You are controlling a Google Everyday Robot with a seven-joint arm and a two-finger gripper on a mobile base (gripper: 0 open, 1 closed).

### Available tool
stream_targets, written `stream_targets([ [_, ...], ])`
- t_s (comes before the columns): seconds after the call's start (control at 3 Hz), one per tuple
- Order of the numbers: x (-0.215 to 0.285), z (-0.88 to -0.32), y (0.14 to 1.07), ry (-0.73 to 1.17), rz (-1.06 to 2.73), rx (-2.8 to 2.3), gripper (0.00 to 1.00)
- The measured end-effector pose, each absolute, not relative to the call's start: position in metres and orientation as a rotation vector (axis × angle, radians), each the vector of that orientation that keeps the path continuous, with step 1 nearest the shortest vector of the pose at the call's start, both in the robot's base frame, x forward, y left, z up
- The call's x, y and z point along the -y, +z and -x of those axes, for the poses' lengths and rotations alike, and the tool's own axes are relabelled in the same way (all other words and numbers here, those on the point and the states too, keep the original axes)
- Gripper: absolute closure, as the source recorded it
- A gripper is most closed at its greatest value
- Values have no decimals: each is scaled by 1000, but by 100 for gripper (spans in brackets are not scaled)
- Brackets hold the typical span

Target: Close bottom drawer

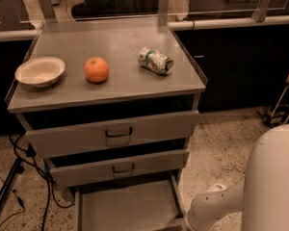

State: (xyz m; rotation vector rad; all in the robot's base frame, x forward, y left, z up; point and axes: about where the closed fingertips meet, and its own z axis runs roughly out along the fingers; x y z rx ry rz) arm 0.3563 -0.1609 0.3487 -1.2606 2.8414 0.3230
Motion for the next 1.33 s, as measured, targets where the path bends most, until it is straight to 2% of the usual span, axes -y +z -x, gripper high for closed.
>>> stream_targets([
  [0.67,152,-344,299,350,1218,-2908,100],
  [1.33,146,-368,257,369,1119,-2877,100],
])
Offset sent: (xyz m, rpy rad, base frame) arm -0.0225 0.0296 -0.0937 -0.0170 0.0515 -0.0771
